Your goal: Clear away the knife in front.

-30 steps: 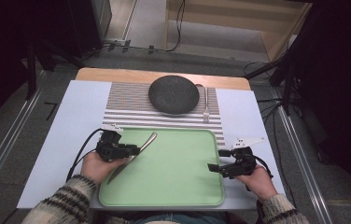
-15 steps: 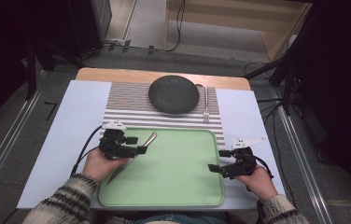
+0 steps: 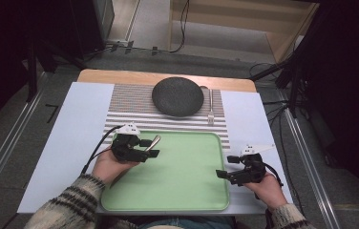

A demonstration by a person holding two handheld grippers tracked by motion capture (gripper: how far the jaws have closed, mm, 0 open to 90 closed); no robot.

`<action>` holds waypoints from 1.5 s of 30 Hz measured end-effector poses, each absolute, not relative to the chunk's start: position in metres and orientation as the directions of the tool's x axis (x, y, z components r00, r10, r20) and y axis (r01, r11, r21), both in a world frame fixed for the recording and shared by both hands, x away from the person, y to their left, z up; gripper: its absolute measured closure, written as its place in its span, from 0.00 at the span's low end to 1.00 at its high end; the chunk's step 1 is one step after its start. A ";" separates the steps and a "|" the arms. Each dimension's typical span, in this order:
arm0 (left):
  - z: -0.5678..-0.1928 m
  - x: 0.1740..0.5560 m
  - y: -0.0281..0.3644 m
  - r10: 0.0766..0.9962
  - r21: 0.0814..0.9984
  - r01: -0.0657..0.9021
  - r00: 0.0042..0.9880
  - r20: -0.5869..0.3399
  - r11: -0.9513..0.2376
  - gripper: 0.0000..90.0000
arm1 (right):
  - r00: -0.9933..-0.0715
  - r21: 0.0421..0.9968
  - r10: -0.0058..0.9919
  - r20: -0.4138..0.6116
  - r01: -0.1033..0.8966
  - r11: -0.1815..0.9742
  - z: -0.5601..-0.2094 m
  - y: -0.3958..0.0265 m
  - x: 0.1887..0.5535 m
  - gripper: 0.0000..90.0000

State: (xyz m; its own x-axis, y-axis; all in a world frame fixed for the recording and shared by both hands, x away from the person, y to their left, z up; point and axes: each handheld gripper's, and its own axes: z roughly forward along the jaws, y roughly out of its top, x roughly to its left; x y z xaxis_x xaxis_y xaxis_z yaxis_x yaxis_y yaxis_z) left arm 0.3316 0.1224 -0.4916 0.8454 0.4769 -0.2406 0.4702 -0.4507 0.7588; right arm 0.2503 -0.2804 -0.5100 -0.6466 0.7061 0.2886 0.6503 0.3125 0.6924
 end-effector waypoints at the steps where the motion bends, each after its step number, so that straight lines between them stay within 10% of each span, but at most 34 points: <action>1: -0.492 0.333 0.120 0.471 0.746 0.477 0.847 -0.247 -0.465 0.49 | -0.645 0.692 0.708 0.287 0.651 0.313 -0.510 -0.281 0.250 0.14; 6: -0.495 0.339 0.110 0.459 0.712 0.514 0.838 -0.296 -0.479 0.55 | -0.636 0.691 0.717 0.285 0.655 0.306 -0.510 -0.285 0.245 0.14; 16: -0.505 0.353 0.104 0.497 0.664 0.541 0.820 -0.282 -0.516 1.00 | -0.622 0.689 0.731 0.281 0.661 0.298 -0.511 -0.288 0.240 0.14; 45: -0.513 0.367 0.138 0.563 0.625 0.598 0.774 -0.289 -0.502 1.00 | -0.646 0.689 0.711 0.279 0.650 0.320 -0.510 -0.282 0.248 0.14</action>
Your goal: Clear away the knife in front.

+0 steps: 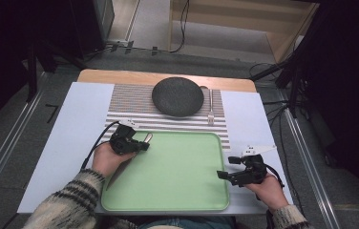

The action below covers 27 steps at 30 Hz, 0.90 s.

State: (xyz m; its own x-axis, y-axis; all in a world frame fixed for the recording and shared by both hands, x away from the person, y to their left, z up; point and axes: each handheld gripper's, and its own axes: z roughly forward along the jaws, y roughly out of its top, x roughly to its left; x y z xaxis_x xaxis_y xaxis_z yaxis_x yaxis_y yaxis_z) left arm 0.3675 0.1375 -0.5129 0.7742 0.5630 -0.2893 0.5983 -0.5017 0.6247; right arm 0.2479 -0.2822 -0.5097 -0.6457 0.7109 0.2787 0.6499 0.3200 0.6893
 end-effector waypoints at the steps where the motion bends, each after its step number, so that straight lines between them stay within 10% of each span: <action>1: -0.513 0.367 0.139 0.565 0.624 0.599 0.773 -0.288 -0.502 1.00 | -0.646 0.690 0.711 0.278 0.649 0.321 -0.510 -0.282 0.248 0.14; 27: -0.511 0.360 0.182 0.638 0.611 0.656 0.709 -0.299 -0.443 1.00 | -0.686 0.692 0.670 0.284 0.630 0.352 -0.509 -0.270 0.263 0.14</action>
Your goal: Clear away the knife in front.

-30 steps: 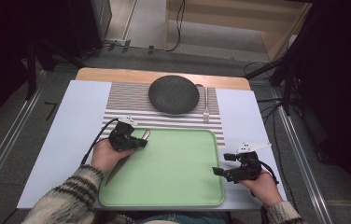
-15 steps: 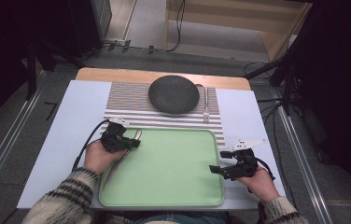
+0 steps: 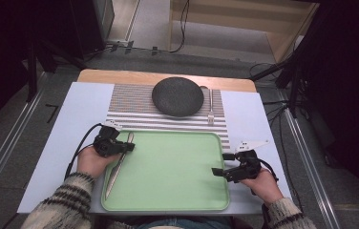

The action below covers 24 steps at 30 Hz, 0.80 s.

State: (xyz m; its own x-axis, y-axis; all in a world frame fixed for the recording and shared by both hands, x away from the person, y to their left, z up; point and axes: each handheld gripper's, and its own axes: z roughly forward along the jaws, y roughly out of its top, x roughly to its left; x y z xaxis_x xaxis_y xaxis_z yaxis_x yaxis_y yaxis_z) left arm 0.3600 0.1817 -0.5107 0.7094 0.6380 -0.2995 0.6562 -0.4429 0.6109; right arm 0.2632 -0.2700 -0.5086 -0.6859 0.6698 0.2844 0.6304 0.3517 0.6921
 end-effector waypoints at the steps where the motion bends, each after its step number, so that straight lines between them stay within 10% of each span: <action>1: -0.510 0.360 0.183 0.642 0.610 0.658 0.707 -0.298 -0.442 1.00 | -0.685 0.692 0.671 0.283 0.630 0.351 -0.509 -0.270 0.263 0.14; 24: -0.498 0.353 0.186 0.566 0.691 0.630 0.733 -0.378 -0.354 0.49 | -0.682 0.692 0.676 0.279 0.631 0.351 -0.509 -0.271 0.263 0.14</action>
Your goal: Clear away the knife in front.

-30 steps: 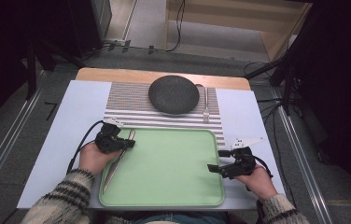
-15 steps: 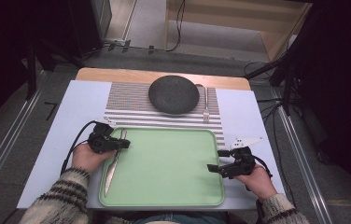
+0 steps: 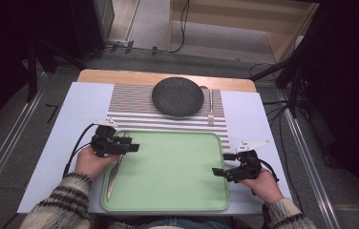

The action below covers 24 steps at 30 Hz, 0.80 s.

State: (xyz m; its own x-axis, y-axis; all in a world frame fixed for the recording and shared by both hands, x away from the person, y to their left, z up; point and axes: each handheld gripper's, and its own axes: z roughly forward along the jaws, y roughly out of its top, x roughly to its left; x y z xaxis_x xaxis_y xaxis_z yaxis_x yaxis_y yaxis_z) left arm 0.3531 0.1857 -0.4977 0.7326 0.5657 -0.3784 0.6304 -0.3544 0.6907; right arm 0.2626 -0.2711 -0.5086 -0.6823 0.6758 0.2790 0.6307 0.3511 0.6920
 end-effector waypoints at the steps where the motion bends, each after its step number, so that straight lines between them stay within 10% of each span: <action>1: -0.497 0.352 0.186 0.559 0.692 0.630 0.735 -0.384 -0.353 0.48 | -0.682 0.693 0.676 0.279 0.631 0.350 -0.508 -0.271 0.263 0.14; 24: -0.483 0.329 0.213 0.573 0.690 0.640 0.721 -0.389 -0.338 0.36 | -0.662 0.684 0.685 0.305 0.653 0.326 -0.508 -0.272 0.263 0.14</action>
